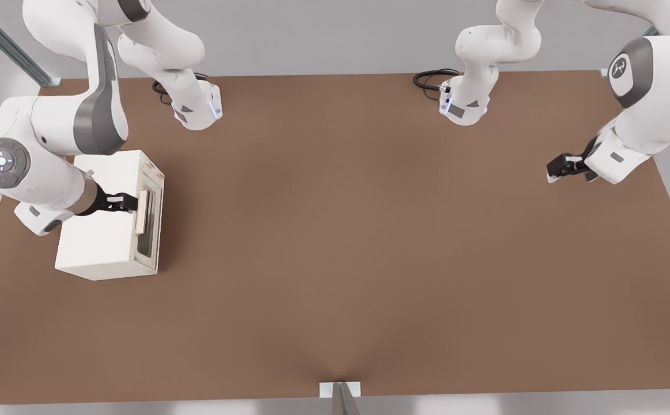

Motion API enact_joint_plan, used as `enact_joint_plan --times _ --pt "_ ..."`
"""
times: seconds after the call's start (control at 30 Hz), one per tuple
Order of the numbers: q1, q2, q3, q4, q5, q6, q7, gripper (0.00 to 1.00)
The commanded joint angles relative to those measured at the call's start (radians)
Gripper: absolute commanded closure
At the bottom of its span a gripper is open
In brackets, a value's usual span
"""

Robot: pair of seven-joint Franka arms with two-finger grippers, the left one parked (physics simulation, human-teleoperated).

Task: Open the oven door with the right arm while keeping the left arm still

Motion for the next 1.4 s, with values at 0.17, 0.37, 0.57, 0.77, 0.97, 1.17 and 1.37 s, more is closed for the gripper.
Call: enact_joint_plan --times 0.17,0.37,0.57,0.77,0.97,1.17,1.37 --pt "0.076 0.044 0.035 -0.101 -0.315 0.045 0.029 0.0" --pt "0.157 0.017 0.143 -0.464 -0.63 0.175 0.395 0.33" --pt "0.104 -0.008 0.143 -0.58 -0.652 0.285 0.488 0.84" --pt "0.068 0.02 0.14 -0.586 -0.681 0.321 0.545 1.0" --pt "0.042 0.035 0.14 -0.606 -0.721 0.328 0.553 1.0" --pt "0.041 0.013 0.147 -0.665 -0.719 0.342 0.569 1.0" --pt "0.021 0.021 0.146 -0.679 -0.724 0.374 0.569 1.0"
